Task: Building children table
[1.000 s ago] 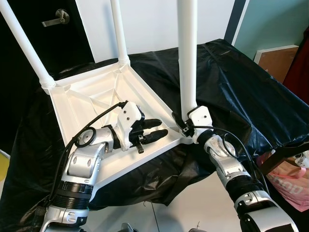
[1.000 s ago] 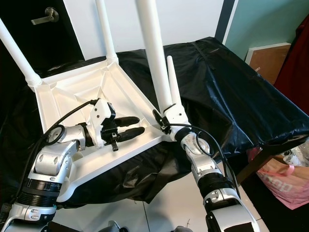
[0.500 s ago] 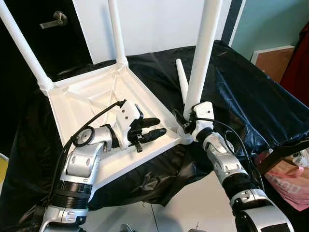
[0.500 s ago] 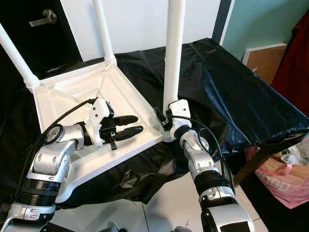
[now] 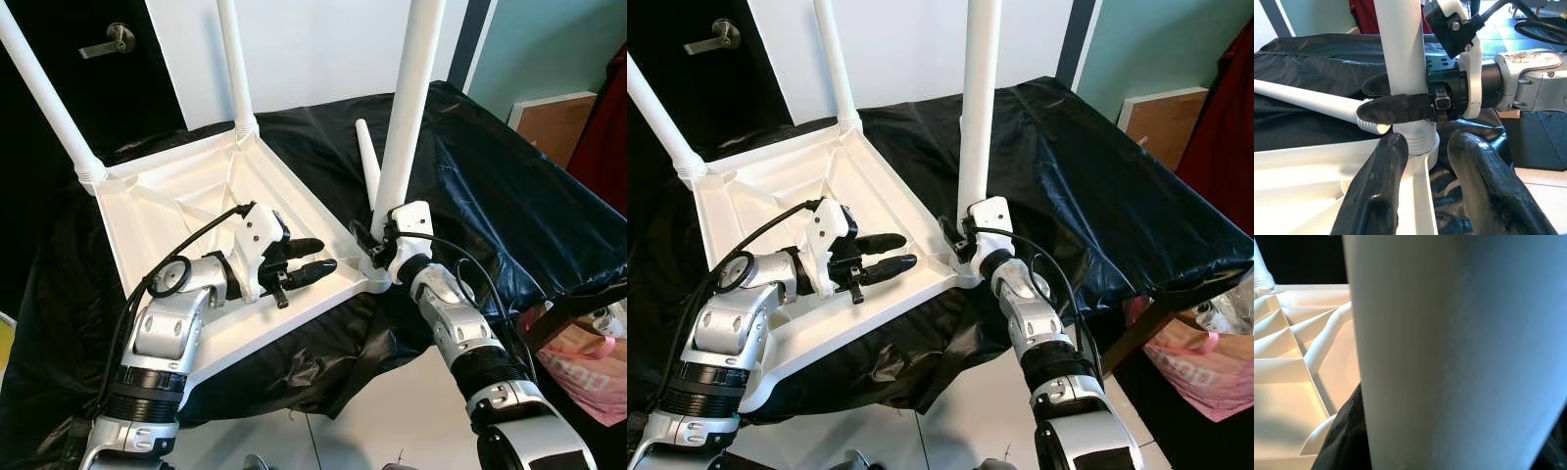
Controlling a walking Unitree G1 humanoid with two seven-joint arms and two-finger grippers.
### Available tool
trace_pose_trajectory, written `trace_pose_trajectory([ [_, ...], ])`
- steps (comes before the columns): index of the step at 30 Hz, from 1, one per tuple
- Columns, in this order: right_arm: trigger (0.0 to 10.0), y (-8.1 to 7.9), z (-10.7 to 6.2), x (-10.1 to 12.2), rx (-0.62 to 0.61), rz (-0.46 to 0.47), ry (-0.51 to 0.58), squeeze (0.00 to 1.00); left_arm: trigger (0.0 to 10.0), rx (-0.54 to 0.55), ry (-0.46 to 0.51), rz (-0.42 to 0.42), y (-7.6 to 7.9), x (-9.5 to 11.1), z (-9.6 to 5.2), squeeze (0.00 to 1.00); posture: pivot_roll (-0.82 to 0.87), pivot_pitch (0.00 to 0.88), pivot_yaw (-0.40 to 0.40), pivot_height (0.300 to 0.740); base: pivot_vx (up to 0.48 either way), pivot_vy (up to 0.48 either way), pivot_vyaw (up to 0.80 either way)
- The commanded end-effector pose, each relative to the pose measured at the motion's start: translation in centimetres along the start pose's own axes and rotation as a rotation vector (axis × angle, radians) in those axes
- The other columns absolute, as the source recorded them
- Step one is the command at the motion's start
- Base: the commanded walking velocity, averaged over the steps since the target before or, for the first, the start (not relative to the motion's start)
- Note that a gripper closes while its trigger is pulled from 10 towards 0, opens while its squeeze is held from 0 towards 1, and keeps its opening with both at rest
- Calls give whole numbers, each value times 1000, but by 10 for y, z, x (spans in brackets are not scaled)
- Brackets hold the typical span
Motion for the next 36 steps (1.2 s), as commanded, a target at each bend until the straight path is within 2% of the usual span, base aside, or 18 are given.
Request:
trace_pose_trajectory([
  [1, 10000, -13, -11, -35, 19, 29, -144, 0, 10000, 167, 22, 16, -14, 5, -4, 0, -52, 41, 16, 740, 0, 0, 0],
  [6, 10000, -12, -13, -28, -41, 28, -106, 0, 10000, 167, 23, 16, -14, 5, -4, 0, -53, 43, 15, 740, 0, 0, 0],
  [11, 10000, -7, -23, -18, -250, 53, -55, 0, 10000, 166, 25, 16, -14, 5, -3, 0, -60, 44, 15, 740, 0, 0, 0],
  [13, 10000, -5, -24, -17, -287, 60, -51, 0, 10000, 165, 26, 16, -14, 5, -3, 0, -60, 44, 15, 740, 0, 0, 0],
  [15, 10000, -3, -25, -18, -322, 82, -57, 0, 10000, 163, 27, 16, -14, 6, -3, 0, -62, 44, 16, 740, 0, 0, 0],
  [17, 10000, 6, -27, -21, -425, 89, -96, 0, 10000, 161, 27, 18, -14, 6, -2, 0, -65, 40, 18, 740, 0, 0, 0],
  [29, 10000, 14, -22, -16, -544, 47, -138, 0, 10000, 159, 31, 21, -15, 8, 0, 0, -63, 36, 15, 740, 0, 0, 0],
  [31, 10000, 9, -17, -5, -549, 6, -106, 0, 10000, 163, 32, 22, -15, 8, -1, 0, -61, 36, 12, 740, 0, 0, 0],
  [36, 10000, 5, -15, 3, -545, -22, -82, 0, 10000, 165, 33, 22, -16, 8, -1, 0, -60, 37, 11, 740, 0, 0, 0],
])
Point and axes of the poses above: a point about 5 cm out from each wrist's last joint towards the gripper, its own z axis pointing out of the wrist towards the gripper, its own x axis along the axis of the wrist's last joint, y = z × x, the point moved 4 cm from there along z, pointing out of the wrist towards the gripper, and after that the axes turned 10 degrees about -z, right-handed, at the moved point
